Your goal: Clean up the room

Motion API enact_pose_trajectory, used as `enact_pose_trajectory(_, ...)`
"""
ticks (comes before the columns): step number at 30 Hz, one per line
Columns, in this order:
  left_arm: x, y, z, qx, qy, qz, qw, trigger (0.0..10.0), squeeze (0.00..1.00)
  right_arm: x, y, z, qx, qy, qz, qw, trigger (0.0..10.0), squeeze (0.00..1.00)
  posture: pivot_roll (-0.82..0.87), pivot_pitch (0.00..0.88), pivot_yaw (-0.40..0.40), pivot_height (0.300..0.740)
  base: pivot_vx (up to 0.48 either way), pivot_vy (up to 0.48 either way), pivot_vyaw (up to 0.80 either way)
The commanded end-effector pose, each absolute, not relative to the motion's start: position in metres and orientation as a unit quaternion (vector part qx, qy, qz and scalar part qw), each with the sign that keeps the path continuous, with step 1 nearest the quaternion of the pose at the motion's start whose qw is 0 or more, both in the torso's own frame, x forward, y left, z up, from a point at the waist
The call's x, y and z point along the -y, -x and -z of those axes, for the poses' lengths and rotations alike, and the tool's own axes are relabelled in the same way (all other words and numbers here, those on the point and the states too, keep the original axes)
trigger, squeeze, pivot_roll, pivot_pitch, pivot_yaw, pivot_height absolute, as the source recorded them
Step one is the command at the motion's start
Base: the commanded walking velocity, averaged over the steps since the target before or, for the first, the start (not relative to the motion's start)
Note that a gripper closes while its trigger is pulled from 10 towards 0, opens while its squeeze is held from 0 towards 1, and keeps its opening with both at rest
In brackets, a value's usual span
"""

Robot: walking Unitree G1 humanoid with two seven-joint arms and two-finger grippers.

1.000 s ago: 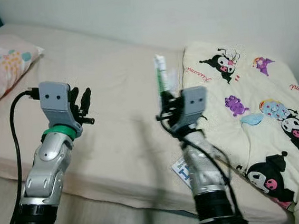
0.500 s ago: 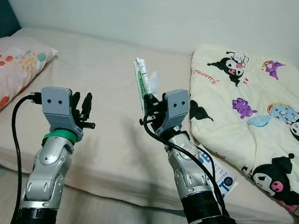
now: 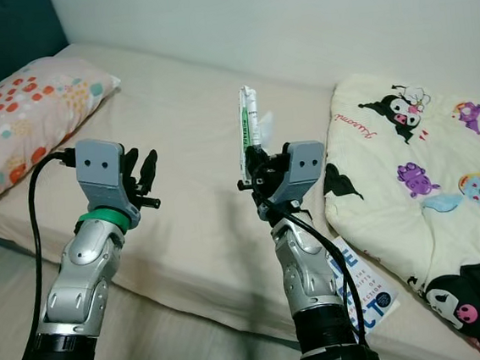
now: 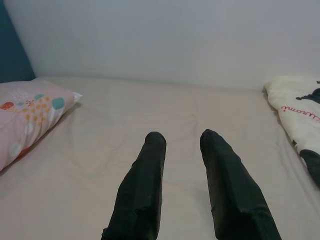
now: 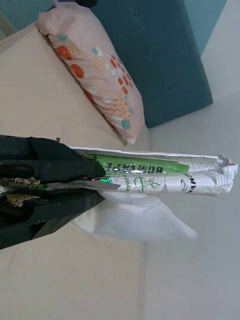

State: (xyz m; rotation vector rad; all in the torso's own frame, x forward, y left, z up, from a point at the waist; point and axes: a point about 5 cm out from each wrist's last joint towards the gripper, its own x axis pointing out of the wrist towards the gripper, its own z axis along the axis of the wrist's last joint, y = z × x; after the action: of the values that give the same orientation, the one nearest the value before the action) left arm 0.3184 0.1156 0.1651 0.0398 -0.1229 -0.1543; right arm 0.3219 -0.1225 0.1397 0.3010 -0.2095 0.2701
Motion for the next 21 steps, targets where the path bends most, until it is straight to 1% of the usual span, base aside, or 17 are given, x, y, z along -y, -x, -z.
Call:
enact_pose_trajectory(1, -0.1126, -0.3190, -0.1622, 0.053, -0.018, 0.082, 0.995, 10.0, 0.00, 0.1213, -0.3208, -0.1351, 0.093, -0.157, -0.136, 0.974, 10.0, 0.00, -0.04, 0.000, 0.004, 0.739, 0.000, 0.000, 0.00)
enact_pose_trajectory(7, -0.1099, -0.3198, -0.1618, 0.051, -0.032, 0.091, 0.994, 10.0, 0.00, 0.1196, -0.3205, -0.1344, 0.091, -0.157, -0.139, 0.973, 10.0, 0.00, -0.04, 0.000, 0.007, 0.739, 0.000, 0.000, 0.00)
enact_pose_trajectory(21, -0.1078, -0.3194, -0.1609, 0.050, -0.035, 0.097, 0.993, 10.0, 0.00, 0.1177, -0.3187, -0.1322, 0.086, -0.152, -0.145, 0.974, 10.0, 0.01, -0.04, 0.000, 0.012, 0.739, 0.000, -0.451, 0.00)
